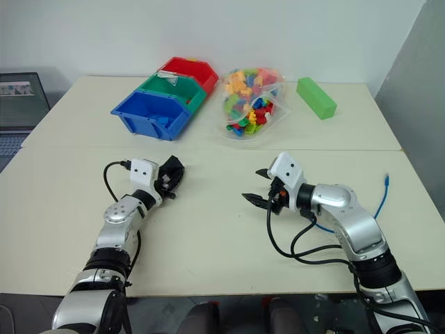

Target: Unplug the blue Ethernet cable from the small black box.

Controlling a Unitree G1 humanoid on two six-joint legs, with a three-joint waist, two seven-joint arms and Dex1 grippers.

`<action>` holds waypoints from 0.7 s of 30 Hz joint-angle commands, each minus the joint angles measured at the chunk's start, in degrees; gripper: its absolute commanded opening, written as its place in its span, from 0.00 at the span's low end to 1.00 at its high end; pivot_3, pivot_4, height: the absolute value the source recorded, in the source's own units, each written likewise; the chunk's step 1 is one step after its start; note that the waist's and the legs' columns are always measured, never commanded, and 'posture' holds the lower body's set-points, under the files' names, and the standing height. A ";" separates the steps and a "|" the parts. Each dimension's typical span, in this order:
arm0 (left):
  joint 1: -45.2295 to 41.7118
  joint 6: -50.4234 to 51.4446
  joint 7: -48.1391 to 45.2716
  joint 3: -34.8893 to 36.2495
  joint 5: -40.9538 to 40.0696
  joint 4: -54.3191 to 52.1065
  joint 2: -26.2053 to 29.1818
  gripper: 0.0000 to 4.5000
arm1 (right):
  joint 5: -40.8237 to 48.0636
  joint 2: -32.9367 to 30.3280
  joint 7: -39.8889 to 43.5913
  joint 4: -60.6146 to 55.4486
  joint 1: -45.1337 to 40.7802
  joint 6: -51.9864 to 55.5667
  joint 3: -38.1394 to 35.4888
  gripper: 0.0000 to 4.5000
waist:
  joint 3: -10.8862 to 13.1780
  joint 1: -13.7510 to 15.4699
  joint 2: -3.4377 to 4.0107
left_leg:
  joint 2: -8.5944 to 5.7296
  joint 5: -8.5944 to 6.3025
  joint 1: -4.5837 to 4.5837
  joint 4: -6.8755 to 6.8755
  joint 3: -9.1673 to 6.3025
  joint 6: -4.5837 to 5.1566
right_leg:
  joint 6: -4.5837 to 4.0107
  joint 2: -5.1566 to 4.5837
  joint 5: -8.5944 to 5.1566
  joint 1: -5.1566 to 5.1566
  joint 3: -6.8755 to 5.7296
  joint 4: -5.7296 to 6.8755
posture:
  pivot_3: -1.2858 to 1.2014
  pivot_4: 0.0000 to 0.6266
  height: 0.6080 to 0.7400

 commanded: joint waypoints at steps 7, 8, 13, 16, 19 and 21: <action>6.42 4.46 -1.42 2.41 -2.76 -11.82 1.67 0.93 | -0.03 -0.96 0.89 -2.58 0.23 0.16 -0.80 0.81 | 0.00 -0.26 0.00 | 0.02 0.00 0.01 0.00 0.03 0.00 | 0.00 0.00 0.00 0.00 0.04 0.01 | 0.52 0.24 1.00; 8.20 6.16 -1.42 2.91 -3.40 -15.29 2.22 0.93 | 0.04 -1.21 0.92 -2.75 0.51 0.23 -1.04 0.81 | 0.00 -0.30 0.00 | 0.03 0.00 0.01 0.00 0.02 0.00 | 0.00 0.00 0.00 0.00 0.04 0.00 | 0.52 0.24 1.00; 19.21 21.39 -4.69 7.72 -9.51 -36.92 10.65 0.93 | 2.80 -4.54 2.82 -3.97 2.67 1.39 -5.39 0.81 | 0.00 -0.23 0.00 | 0.09 0.00 0.00 -0.03 -0.02 -0.01 | -0.01 0.00 0.00 -0.02 0.05 0.01 | 0.52 0.24 1.00; 26.23 28.41 -11.35 12.25 -14.56 -45.49 18.43 0.93 | 6.10 -8.62 6.99 -4.16 4.19 1.78 -9.31 0.81 | 0.02 -0.17 -0.02 | 0.09 0.01 0.03 -0.02 -0.09 -0.01 | -0.01 -0.02 0.00 0.01 0.07 0.04 | 0.52 0.24 1.00; 30.52 33.17 -16.89 16.08 -18.56 -49.04 24.15 0.93 | 10.11 -12.37 10.97 -3.84 4.68 3.89 -12.80 0.81 | 0.04 -0.09 0.02 | 0.03 0.00 0.39 -0.07 -0.01 0.00 | 0.06 -0.06 -0.05 0.36 0.01 -0.05 | 0.52 0.24 1.00; 33.08 35.18 -21.74 18.70 -20.74 -49.90 28.02 0.93 | 12.79 -15.30 13.83 -2.85 4.49 5.68 -15.23 0.81 | 0.05 -0.10 0.01 | 0.01 -0.01 0.48 -0.08 0.03 0.01 | 0.28 -0.11 -0.19 0.42 0.02 -0.06 | 0.52 0.24 1.00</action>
